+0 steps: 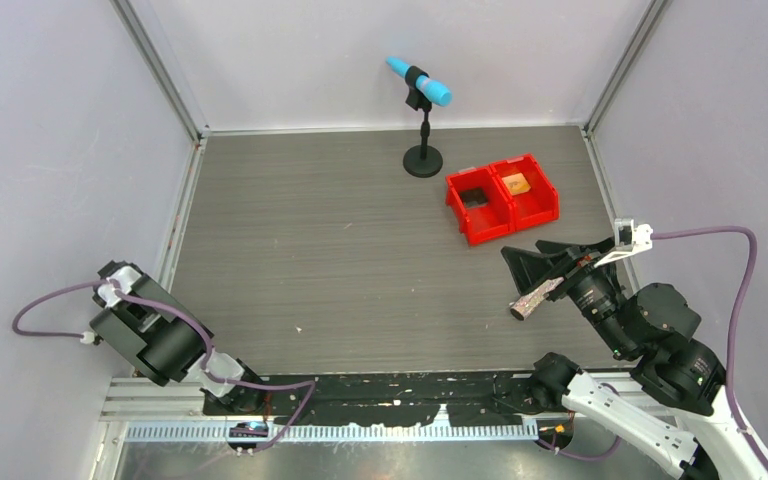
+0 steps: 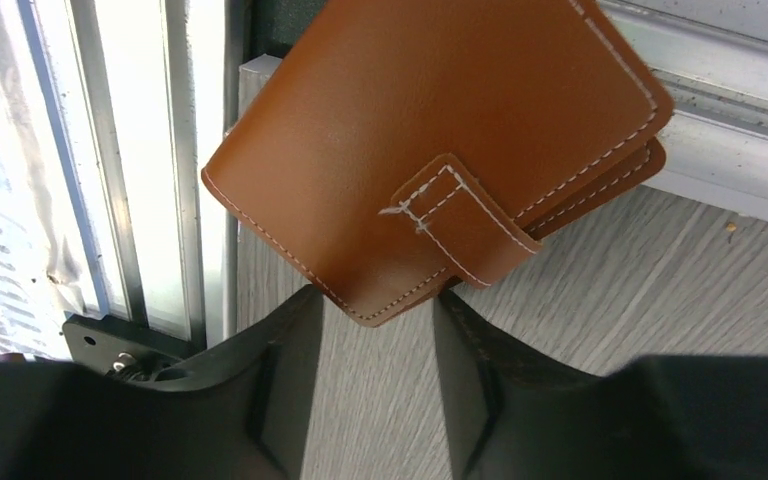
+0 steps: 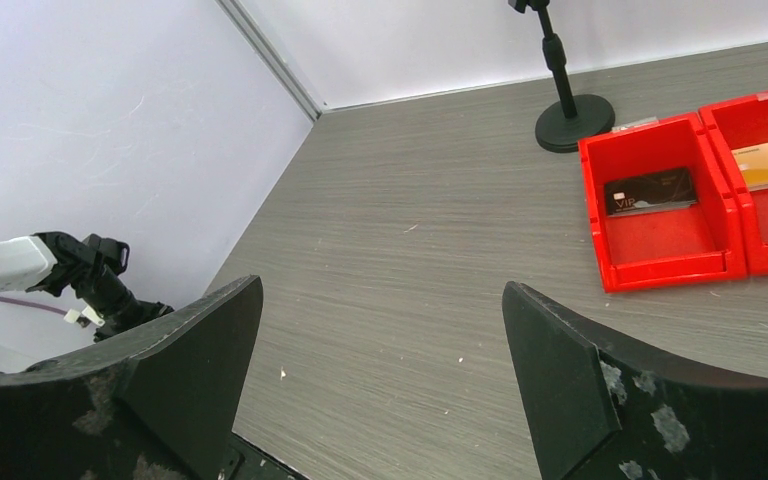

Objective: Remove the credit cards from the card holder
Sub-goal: Pick up the card holder from the corner of the board.

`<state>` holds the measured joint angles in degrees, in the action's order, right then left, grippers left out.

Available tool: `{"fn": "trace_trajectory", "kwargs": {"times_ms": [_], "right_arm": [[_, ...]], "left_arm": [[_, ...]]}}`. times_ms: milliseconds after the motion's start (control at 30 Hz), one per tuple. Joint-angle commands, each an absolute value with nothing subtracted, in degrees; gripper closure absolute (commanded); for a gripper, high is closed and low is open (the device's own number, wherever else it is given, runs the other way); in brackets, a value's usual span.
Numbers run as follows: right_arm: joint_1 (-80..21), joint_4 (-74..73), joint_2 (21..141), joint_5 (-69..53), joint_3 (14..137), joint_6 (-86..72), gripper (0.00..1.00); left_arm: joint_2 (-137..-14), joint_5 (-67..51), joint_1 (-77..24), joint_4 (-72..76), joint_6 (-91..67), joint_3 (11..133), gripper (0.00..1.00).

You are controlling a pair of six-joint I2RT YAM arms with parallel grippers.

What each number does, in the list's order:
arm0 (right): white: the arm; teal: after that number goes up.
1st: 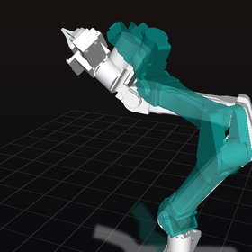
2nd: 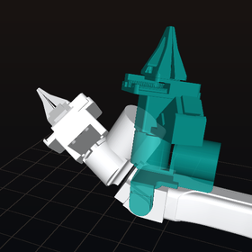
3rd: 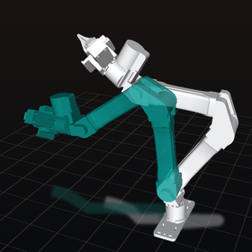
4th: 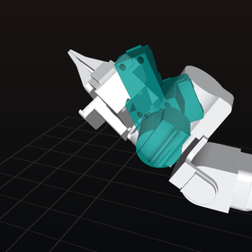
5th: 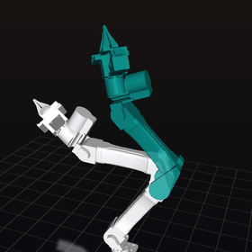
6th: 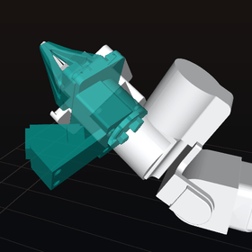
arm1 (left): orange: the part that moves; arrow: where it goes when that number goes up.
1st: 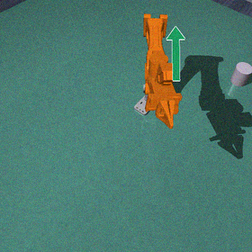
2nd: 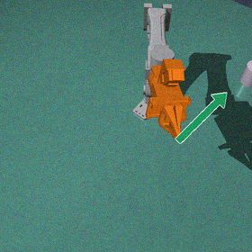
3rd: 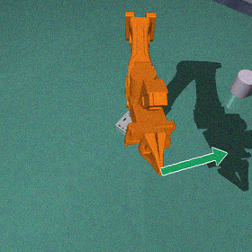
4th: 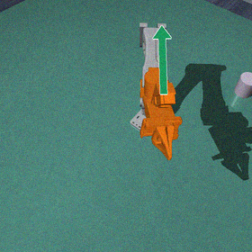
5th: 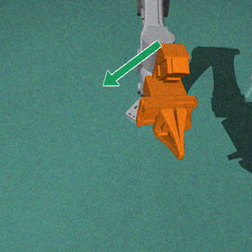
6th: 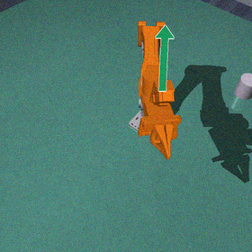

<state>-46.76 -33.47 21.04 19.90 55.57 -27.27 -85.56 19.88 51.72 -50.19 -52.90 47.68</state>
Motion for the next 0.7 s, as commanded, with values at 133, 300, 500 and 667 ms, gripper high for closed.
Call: {"fn": "trace_trajectory", "kwargs": {"times_ms": [133,300,500,667], "right_arm": [[-46.9,-33.3,22.1,21.5,57.4,-26.6,0.02],[-46.9,-33.2,21.9,21.5,57.3,-26.9,0.02],[-46.9,-33.4,21.8,21.8,57.5,-26.6,0.02],[-46.9,-33.1,21.9,21.8,57.2,-26.6,0.02]], "left_arm": [[-86.6,17.7,53.3,-47.0,-50.8,47.1,0.79],[-86.3,17.0,53.3,-46.6,-50.5,46.8,0.96],[-84.0,15.3,53.3,-45.7,-50.1,46.2,1.0],[-79.7,11.7,52.5,-42.9,-50.1,44.0,1.0]]}}
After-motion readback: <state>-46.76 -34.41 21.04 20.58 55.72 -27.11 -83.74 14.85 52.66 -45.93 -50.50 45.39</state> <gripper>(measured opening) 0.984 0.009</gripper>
